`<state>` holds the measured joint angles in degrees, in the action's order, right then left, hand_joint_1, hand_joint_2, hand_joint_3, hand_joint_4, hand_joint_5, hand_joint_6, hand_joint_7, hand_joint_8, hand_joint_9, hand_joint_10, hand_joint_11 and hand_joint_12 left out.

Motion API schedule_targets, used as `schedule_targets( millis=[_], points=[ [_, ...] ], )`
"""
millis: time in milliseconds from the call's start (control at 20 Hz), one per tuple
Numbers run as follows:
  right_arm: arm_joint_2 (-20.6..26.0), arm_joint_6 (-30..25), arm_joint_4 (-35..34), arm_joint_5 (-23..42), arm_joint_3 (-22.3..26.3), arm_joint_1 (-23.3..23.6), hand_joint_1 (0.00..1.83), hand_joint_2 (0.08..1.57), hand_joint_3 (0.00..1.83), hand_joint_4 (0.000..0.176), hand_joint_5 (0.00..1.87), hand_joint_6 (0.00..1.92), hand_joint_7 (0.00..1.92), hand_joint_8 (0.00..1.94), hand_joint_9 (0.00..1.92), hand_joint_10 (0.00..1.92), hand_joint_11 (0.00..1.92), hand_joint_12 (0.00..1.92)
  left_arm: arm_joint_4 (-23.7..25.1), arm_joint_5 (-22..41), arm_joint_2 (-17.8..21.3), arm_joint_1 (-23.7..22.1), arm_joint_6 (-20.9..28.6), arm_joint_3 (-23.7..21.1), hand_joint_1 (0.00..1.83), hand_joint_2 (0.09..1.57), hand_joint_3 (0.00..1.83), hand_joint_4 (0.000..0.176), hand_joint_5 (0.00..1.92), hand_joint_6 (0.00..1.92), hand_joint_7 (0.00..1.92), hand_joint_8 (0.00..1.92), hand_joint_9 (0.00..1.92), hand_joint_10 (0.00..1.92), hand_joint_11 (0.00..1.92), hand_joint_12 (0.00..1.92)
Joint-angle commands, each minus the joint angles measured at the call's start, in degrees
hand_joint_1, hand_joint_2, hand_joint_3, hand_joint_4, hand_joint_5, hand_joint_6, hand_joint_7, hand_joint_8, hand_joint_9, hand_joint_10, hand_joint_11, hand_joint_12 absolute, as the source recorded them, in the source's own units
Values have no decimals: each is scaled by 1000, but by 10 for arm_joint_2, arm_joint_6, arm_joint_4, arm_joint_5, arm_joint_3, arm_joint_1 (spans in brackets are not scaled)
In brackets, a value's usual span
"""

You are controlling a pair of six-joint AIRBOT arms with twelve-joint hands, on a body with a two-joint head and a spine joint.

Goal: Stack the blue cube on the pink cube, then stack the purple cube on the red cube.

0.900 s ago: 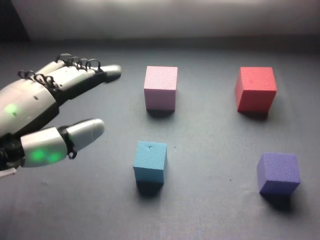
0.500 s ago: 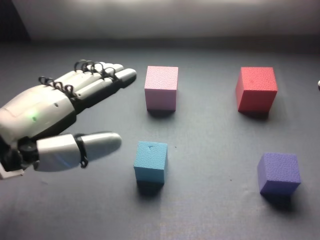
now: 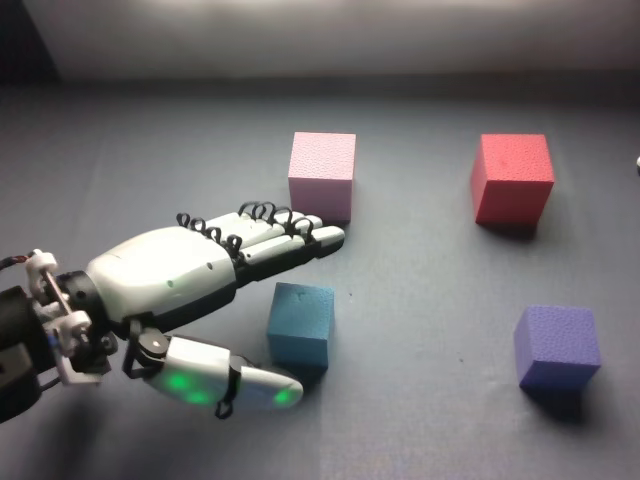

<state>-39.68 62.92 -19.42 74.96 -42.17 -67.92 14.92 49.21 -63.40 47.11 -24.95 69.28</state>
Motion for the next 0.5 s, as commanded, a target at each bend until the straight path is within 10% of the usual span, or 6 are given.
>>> schedule_targets(
  millis=[0,200,300,350,400,450],
  points=[
    [0,-1,1,70,-2,3,662,1369,0,0,239,3,188,5,0,424,0,1518,-8,49,-5,-9,4,4,488,996,9,64,0,0,56,4,56,29,0,762],
    [-1,-1,-2,70,-2,1,645,1362,0,0,239,2,198,7,0,445,0,1496,-5,11,-28,-17,3,23,635,1046,9,19,67,15,139,15,125,47,0,845],
    [-1,-1,-3,70,-2,1,636,1358,0,0,240,2,199,4,0,423,0,1411,-5,-7,-42,-20,6,37,855,1093,2,0,287,20,471,44,451,334,130,1434],
    [-1,-1,-4,70,-2,1,617,1361,0,0,244,3,204,5,0,424,0,1395,-5,-12,-48,-21,9,43,938,1156,14,0,516,54,759,293,665,874,434,1614],
    [-1,-1,-5,70,-2,0,614,1365,2,0,247,4,209,6,0,426,0,1390,-5,-17,-53,-23,13,48,1150,1208,5,0,698,1046,785,1115,832,1213,703,1663],
    [-1,-1,-6,70,-2,0,546,1369,4,0,264,10,220,8,0,432,0,1386,-5,-13,-55,-24,16,50,1090,1255,4,0,717,1359,910,1810,1052,1846,1118,1898]
  ],
)
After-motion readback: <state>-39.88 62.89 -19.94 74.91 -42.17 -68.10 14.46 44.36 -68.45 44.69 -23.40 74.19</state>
